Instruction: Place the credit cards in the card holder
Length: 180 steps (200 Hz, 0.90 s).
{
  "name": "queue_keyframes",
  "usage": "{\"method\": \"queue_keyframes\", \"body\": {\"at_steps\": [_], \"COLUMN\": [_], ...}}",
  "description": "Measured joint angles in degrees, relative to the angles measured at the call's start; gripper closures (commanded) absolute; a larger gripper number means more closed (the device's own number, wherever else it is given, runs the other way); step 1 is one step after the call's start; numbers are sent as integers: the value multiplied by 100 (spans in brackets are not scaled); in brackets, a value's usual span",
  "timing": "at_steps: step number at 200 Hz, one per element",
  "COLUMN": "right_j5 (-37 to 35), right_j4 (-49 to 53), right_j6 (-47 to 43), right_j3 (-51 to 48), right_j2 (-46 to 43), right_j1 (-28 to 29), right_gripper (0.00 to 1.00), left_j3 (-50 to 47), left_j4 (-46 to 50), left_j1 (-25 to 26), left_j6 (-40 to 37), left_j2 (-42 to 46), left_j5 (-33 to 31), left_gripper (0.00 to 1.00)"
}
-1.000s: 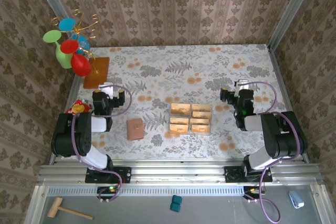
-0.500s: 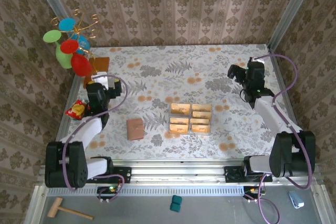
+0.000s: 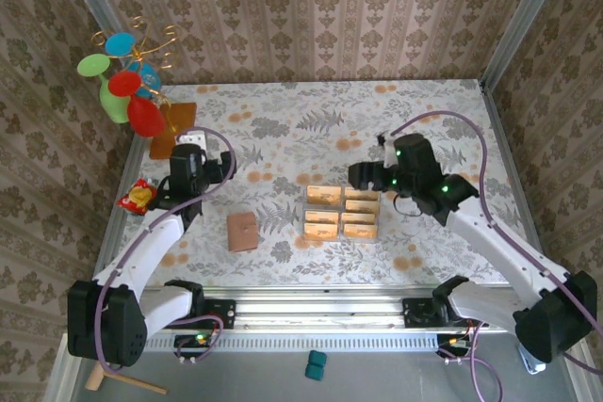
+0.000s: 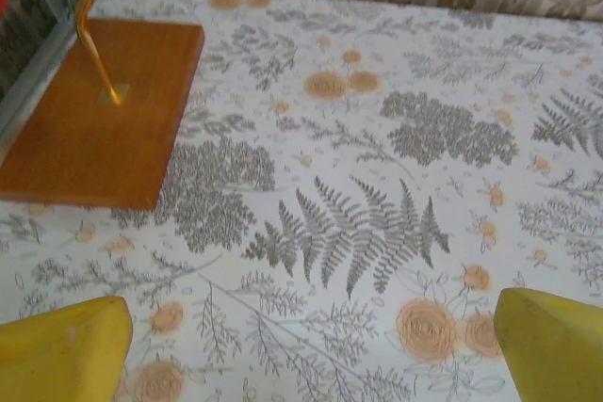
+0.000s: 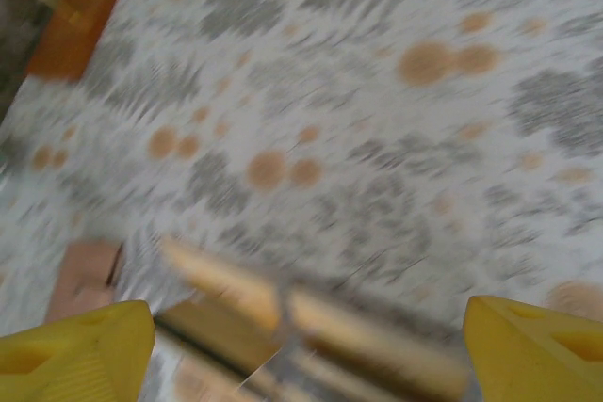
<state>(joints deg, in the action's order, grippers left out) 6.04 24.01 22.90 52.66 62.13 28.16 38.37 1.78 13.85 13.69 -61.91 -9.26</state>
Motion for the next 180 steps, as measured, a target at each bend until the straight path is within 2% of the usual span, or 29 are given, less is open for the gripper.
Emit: {"method": "queue_keyframes", "body": {"at_steps": [40, 65, 85, 125, 180], "right_j5": [-129, -299, -393, -437, -577], "right_j4": [280, 345, 293, -181, -922], "right_j6": [361, 636, 846, 1176, 1340], "right_j3": [-254, -496, -675, -942, -992], "right_j2": [-293, -48, 350, 1255, 2116], "right_j1": [1663, 2632, 3165, 3661, 3735], "right_gripper": [16, 16, 17, 17, 16], "left_j3": [278, 398, 479, 634, 728], "left_j4": [302, 328, 396, 516, 555], "left_j1": [7, 76, 120, 173, 225], "left_j6": [164, 225, 264, 293, 308], "left_j2": [-98, -181, -282, -424, -485], "left_j5": [7, 24, 26, 24, 20], "left_gripper": [0, 0, 0, 0, 0]}}
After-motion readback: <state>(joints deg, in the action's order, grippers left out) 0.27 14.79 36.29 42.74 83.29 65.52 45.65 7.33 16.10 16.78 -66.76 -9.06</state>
